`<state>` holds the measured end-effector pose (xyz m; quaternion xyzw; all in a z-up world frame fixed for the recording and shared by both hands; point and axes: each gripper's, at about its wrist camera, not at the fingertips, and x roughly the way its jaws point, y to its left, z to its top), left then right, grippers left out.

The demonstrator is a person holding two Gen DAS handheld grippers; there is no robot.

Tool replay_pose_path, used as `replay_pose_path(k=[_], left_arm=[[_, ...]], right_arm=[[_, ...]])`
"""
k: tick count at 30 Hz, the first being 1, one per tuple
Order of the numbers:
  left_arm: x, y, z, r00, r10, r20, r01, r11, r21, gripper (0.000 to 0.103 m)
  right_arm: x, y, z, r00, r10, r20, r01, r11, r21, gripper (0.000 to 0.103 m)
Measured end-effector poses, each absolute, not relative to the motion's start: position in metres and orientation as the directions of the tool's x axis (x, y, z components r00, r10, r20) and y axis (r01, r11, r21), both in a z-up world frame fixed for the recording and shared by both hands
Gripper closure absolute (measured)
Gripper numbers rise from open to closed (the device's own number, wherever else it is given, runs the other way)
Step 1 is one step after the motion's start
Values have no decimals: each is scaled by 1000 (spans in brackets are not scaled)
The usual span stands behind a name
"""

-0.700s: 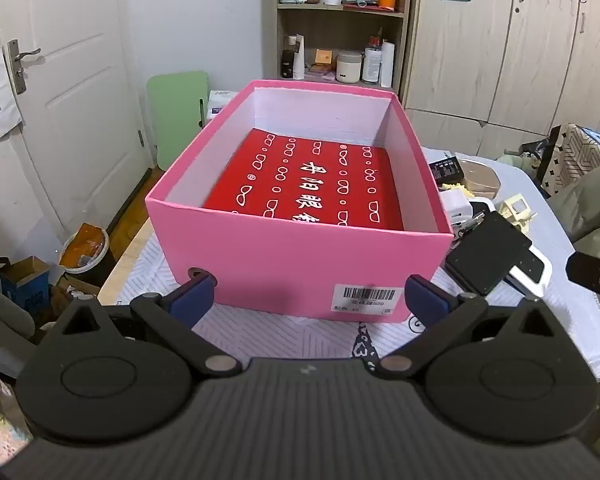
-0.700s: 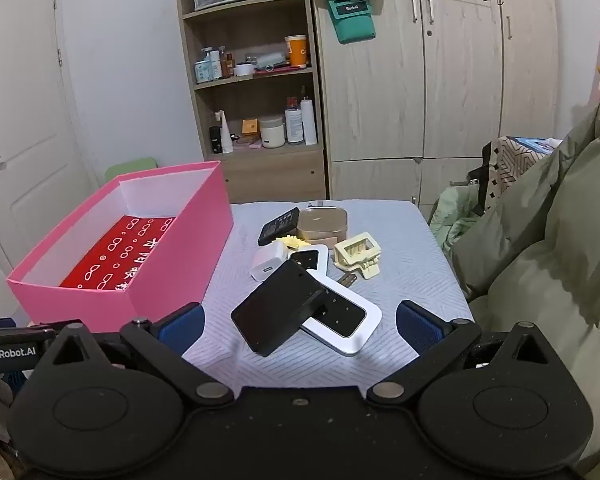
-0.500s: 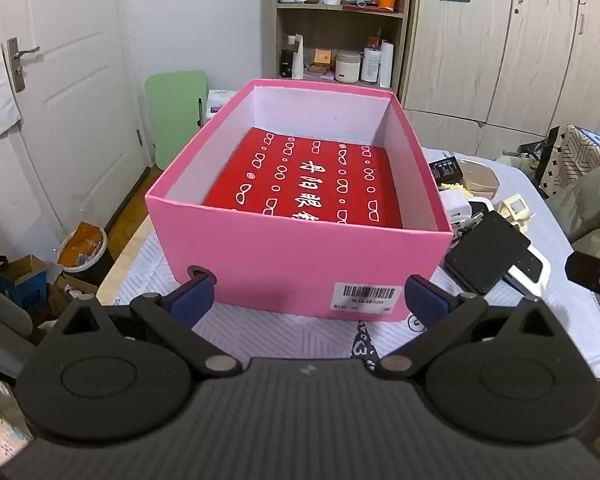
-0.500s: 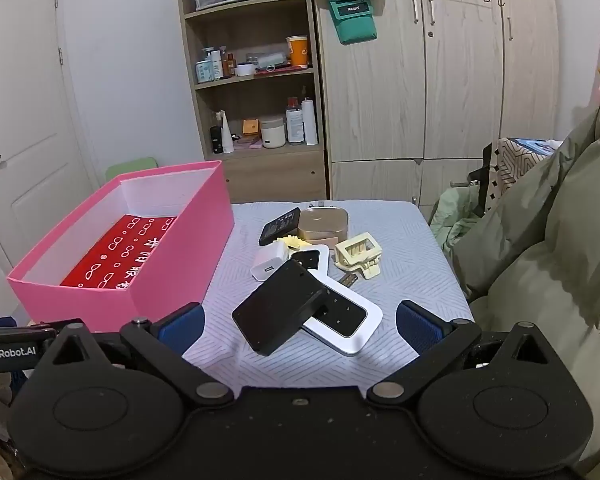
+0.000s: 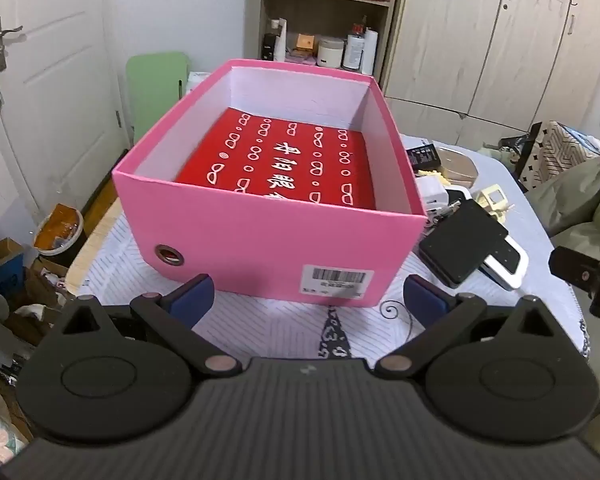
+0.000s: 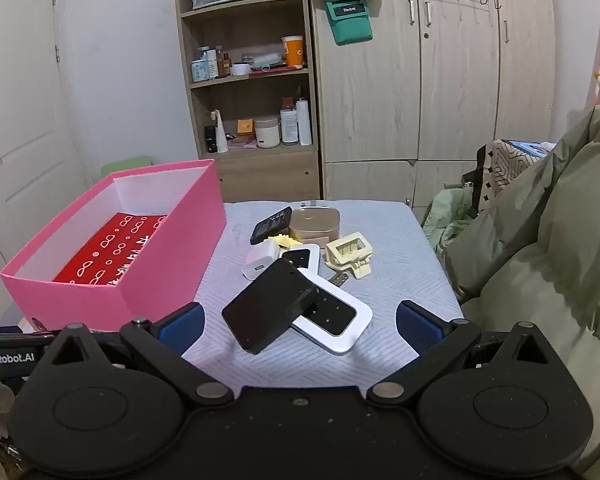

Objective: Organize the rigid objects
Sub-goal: 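Move the right gripper toward the black device on the white router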

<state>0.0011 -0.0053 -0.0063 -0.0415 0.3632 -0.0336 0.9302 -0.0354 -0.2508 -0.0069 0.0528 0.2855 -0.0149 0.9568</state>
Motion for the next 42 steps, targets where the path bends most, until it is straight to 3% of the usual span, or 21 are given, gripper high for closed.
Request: replay_pose_path(k=[42], left_arm=[[-8,-45,-13,778,-85,-622,35,995,-92,0]], right_arm=[[-48,-285,-19,864,-53,-500,102,992,70,0]])
